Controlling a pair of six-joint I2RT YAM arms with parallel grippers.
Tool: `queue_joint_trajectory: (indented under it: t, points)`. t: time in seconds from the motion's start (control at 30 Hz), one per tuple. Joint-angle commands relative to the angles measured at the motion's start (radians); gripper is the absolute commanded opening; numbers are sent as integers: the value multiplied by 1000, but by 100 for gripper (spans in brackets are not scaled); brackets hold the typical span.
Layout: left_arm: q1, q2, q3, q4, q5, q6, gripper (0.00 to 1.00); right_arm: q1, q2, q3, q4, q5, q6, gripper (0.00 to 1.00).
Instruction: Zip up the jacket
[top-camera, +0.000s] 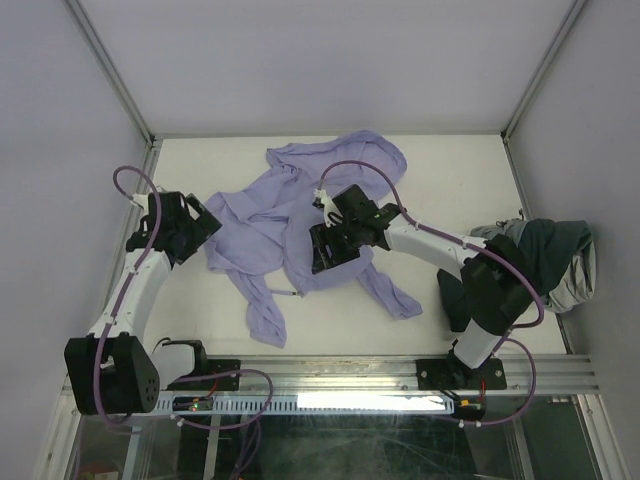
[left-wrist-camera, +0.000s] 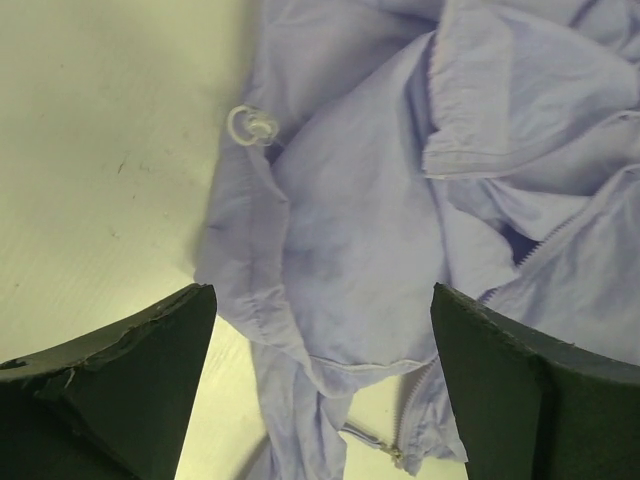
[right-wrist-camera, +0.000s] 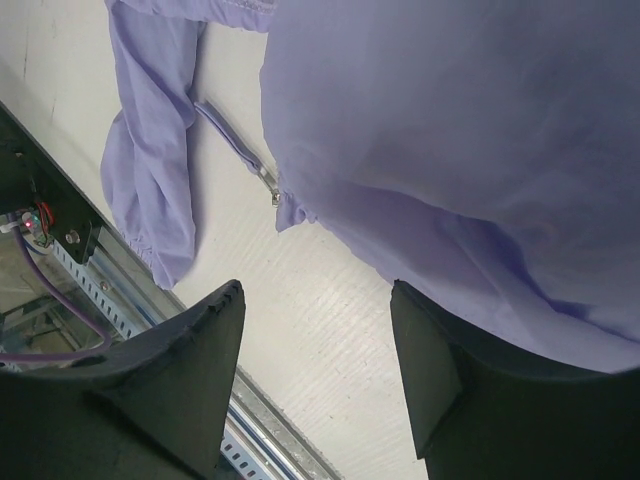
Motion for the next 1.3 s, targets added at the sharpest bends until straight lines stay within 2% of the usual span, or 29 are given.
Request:
queue_joint_trajectory:
  t: [0.0, 0.13, 0.43, 0.63, 0.83, 0.97, 1.03, 1.17, 1.27]
  points:
    - [21, 59, -45, 92, 34, -15, 90, 0, -4, 33, 54, -3, -3, 63]
    - [32, 165, -10, 146, -2, 54, 88, 0, -3, 30, 46, 1, -11, 64]
    - [46, 500, 290, 144, -133, 387, 89, 0, -15, 11, 39, 2, -8, 64]
    - [46, 658, 445, 125, -35, 685, 81, 0, -25, 4, 33, 3, -1, 64]
    - [37, 680, 539, 121, 66, 901, 82, 0, -23, 0, 24, -11, 7, 65]
    - [19, 636, 584, 103, 183, 787, 80, 0, -14, 12, 1, 17, -1, 65]
    - [14, 616, 572, 98, 160, 606, 81, 0, -9, 24, -7, 31, -2, 65]
    - [15, 619, 539, 94, 163, 357, 81, 0, 1, 39, -2, 31, 1, 65]
    - [25, 652, 548, 105, 150, 245, 72, 0, 15, 55, -8, 27, -3, 65]
